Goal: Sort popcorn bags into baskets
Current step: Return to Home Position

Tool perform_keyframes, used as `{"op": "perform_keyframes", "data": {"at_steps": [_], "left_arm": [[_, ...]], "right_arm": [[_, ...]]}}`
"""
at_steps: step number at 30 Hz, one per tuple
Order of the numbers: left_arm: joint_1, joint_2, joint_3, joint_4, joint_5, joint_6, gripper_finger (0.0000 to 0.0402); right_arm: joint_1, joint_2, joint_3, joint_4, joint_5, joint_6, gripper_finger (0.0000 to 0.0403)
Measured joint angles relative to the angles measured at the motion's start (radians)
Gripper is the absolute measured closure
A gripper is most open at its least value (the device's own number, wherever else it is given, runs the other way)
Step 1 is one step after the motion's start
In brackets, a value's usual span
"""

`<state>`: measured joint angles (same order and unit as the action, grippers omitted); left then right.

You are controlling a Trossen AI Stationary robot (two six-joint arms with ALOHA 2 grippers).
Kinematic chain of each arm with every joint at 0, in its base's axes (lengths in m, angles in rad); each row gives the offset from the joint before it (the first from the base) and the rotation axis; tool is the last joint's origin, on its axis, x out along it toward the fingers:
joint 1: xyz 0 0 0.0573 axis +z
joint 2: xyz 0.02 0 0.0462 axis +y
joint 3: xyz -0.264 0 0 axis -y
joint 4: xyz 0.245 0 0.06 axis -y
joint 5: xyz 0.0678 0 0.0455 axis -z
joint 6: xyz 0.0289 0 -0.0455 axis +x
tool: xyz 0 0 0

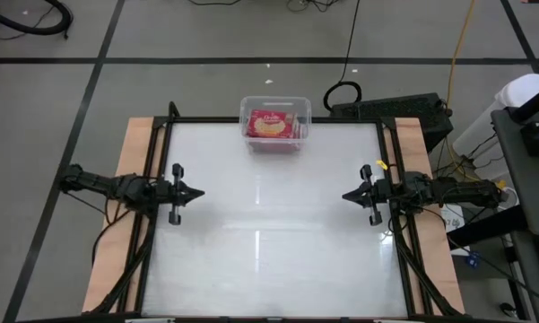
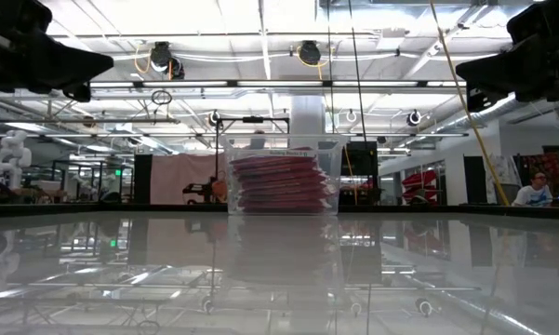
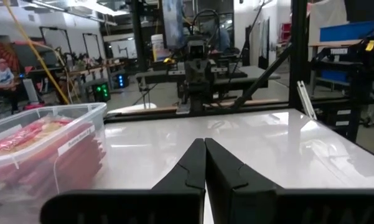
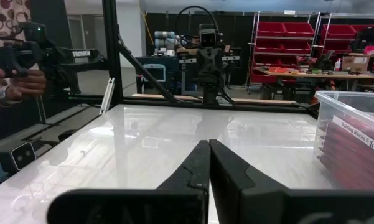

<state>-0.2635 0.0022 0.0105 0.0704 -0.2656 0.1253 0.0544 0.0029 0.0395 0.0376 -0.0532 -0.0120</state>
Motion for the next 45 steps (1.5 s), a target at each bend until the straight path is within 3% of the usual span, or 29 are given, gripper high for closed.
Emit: {"op": "perform_keyframes", "data": {"at_steps": [9, 17, 34, 45], "left_arm": [[0.004, 0.000, 0.000, 0.000, 0.052, 0.004, 0.0400], [0.076, 0.000, 0.001, -0.023, 0.062, 0.000, 0.0399], [0.246, 0.000, 0.001, -0.052, 0.246, 0.007, 0.0391], [0.258, 0.051, 0.002, -0.058, 0.238, 0.019, 0.0388]], "right_arm": [[0.000, 0.000, 0.000, -0.001, 0.000, 0.000, 0.0403], [0.000, 0.000, 0.000, 0.000, 0.000, 0.000, 0.0403], [0.000, 0.000, 0.000, 0.001, 0.000, 0.000, 0.0403], [0.000, 0.000, 0.000, 0.002, 0.000, 0.000, 0.0403]]}}
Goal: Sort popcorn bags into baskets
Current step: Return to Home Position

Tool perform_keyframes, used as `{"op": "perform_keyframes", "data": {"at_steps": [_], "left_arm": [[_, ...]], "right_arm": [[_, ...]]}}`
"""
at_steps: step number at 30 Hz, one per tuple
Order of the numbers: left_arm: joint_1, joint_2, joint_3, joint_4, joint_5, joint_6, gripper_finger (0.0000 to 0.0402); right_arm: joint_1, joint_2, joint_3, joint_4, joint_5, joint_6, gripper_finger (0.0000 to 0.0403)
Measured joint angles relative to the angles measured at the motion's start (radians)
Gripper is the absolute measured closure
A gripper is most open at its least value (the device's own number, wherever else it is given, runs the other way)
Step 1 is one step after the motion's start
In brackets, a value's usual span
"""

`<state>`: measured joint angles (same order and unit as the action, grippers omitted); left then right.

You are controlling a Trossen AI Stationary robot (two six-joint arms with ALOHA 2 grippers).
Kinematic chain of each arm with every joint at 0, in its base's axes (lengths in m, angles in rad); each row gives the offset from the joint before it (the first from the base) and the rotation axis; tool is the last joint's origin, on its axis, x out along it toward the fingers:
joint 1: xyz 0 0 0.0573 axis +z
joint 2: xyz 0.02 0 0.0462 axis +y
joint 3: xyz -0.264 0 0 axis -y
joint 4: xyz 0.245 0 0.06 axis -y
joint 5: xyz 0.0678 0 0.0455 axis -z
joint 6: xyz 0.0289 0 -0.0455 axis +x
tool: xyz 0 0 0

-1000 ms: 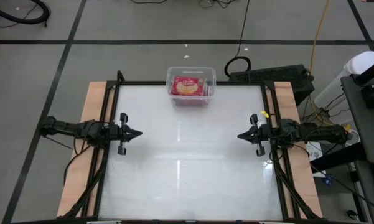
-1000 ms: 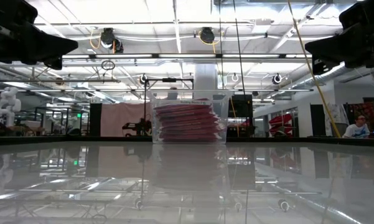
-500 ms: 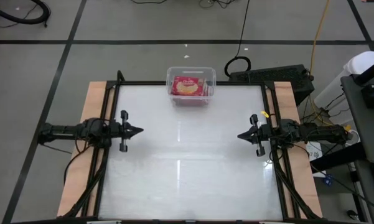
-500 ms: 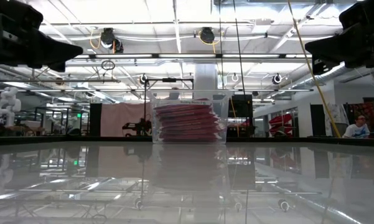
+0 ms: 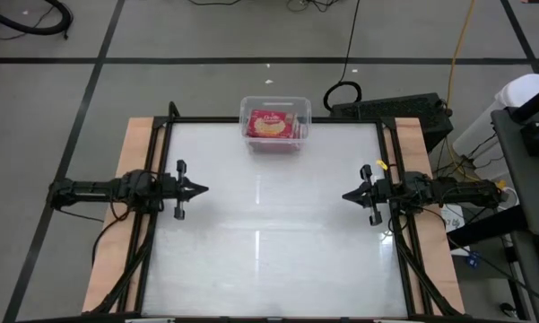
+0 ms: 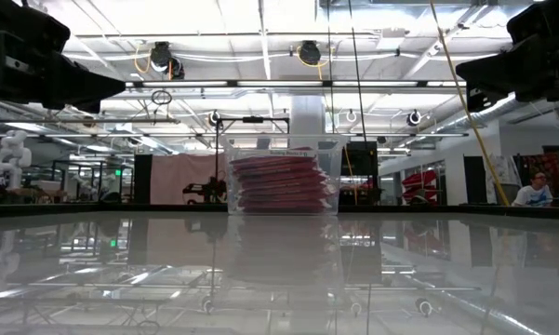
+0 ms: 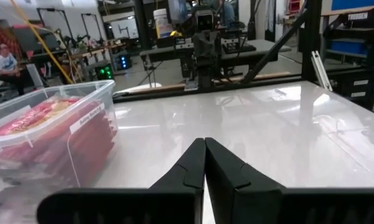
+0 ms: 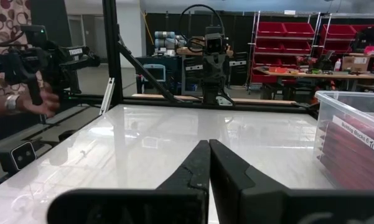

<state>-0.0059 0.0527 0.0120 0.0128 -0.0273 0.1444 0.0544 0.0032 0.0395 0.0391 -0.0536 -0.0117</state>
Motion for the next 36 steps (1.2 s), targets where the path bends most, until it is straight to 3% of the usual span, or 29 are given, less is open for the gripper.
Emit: {"op": "perform_keyframes", "data": {"at_steps": [36], "left_arm": [[0.000, 0.000, -0.001, 0.000, -0.005, -0.018, 0.0387]], "right_arm": [[0.000, 0.000, 0.000, 0.000, 0.000, 0.000, 0.0403]]}}
